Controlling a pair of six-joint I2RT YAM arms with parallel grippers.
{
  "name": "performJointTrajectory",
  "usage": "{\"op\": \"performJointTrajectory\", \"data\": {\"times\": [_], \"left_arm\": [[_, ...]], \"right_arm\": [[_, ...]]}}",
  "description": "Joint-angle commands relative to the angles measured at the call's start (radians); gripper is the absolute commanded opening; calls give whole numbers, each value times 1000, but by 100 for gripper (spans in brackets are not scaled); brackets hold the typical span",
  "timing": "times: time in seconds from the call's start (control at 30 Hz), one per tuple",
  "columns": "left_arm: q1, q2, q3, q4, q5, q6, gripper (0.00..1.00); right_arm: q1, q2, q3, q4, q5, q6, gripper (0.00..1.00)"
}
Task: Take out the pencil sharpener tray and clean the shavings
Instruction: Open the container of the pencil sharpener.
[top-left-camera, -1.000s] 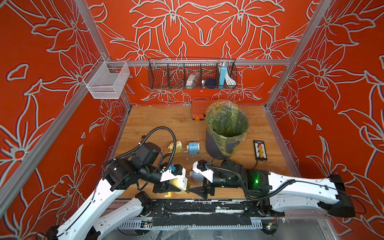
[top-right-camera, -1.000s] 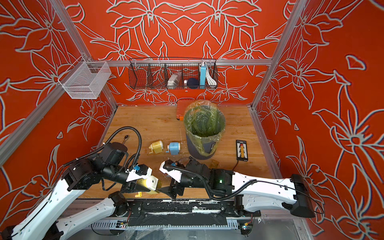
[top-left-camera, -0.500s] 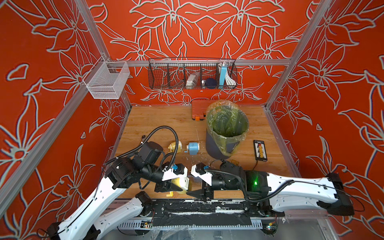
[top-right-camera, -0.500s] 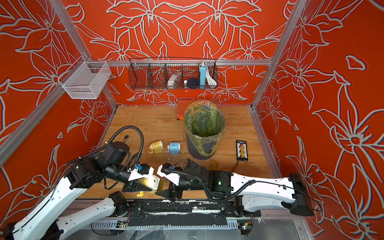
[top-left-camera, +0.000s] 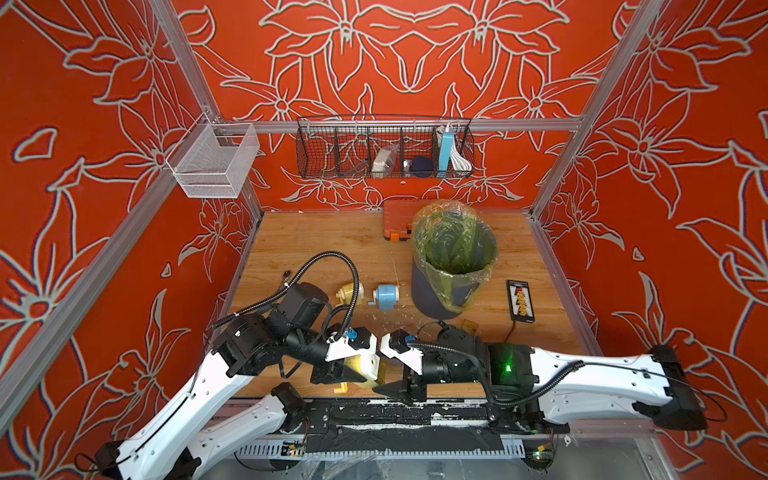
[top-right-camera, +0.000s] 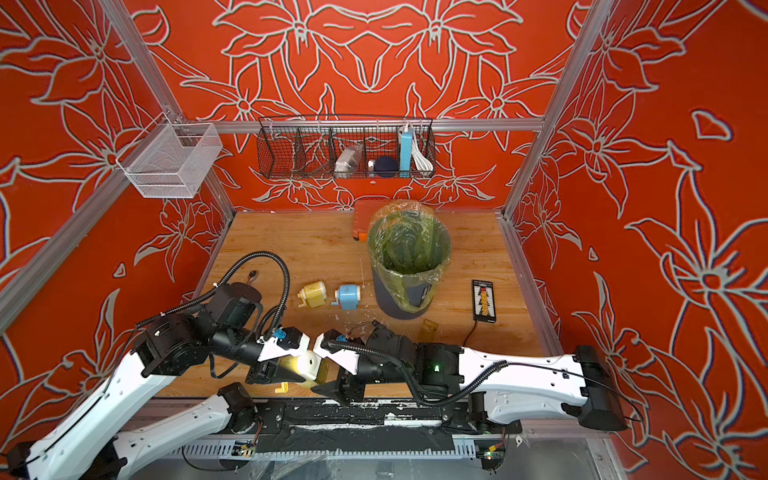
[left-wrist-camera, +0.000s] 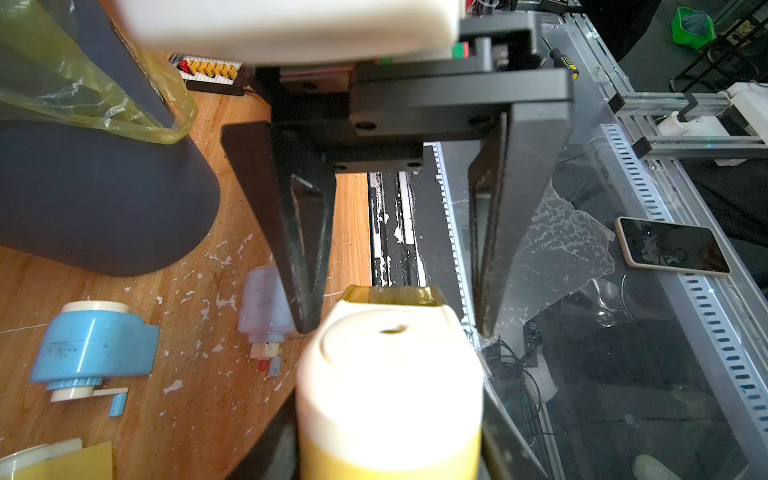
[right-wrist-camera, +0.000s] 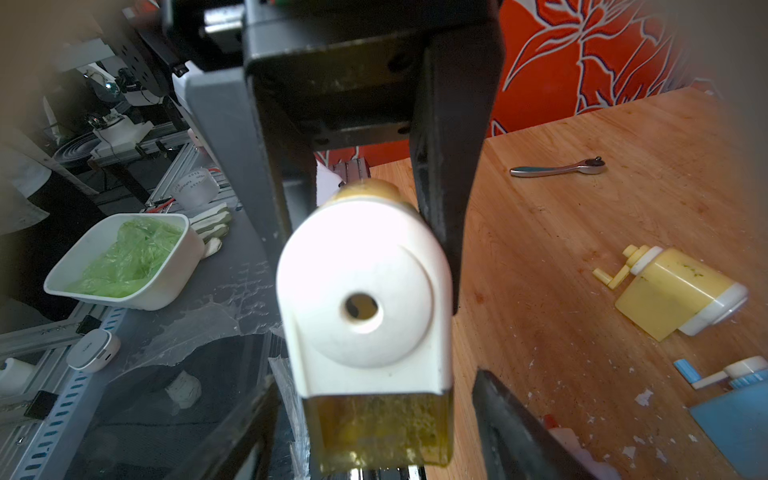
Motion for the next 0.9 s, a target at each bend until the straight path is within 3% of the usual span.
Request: {"op": "performJointTrajectory", "data": {"times": [0.0,0.4,0.67,0.87], "left_arm": [[-11,-5,8,5,17,-10,0],[-25,-6,-2,13,14,-22,0],[-31,-8,0,15,7,-25,0],[-34,-6,0,17,6,-27,0]], "right_arm": [[4,-11,-21,18,4,7,74],[4,-38,-31,26,30,9,71],[4,-32,-32,31,23,13,53],[4,-28,-31,35,19,19,45]]}}
